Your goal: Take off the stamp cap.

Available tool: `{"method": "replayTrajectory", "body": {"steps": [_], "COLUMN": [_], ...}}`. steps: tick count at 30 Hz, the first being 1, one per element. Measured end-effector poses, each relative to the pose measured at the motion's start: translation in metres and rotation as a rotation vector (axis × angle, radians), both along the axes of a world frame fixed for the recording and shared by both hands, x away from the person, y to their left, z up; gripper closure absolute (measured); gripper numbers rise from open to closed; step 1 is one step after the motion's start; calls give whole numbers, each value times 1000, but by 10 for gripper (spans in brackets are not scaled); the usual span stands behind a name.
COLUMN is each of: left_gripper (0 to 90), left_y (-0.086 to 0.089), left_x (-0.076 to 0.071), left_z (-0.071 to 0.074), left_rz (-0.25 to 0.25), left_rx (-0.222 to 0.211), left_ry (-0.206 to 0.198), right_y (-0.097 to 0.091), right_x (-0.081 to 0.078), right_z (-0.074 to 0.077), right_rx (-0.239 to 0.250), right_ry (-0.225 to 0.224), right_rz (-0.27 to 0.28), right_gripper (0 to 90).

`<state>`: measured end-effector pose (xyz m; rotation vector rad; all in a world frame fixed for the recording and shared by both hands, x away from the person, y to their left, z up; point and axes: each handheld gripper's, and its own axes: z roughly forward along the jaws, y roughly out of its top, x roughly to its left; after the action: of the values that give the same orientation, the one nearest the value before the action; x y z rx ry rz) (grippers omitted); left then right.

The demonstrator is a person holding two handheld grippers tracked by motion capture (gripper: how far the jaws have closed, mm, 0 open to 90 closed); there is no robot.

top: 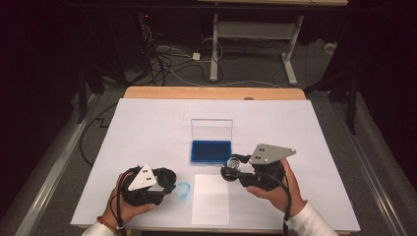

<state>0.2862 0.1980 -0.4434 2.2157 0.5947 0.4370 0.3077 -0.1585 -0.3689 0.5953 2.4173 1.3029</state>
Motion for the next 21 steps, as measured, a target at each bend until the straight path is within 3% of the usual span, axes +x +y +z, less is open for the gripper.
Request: {"method": "replayTrajectory", "body": {"steps": [9, 21], "left_gripper": [368, 368], "left_y": [15, 28], "left_x": [-3, -10], "left_z": [-2, -10], "left_rz": [34, 51], "left_rx": [1, 18], "left_ry": [-13, 2], "right_y": [-12, -18], "right_x": [3, 5], "right_z": [0, 2], "right_rx": [4, 3], "right_ry": [6, -2], "right_rz": [-24, -44], "right_gripper": [570, 570]}}
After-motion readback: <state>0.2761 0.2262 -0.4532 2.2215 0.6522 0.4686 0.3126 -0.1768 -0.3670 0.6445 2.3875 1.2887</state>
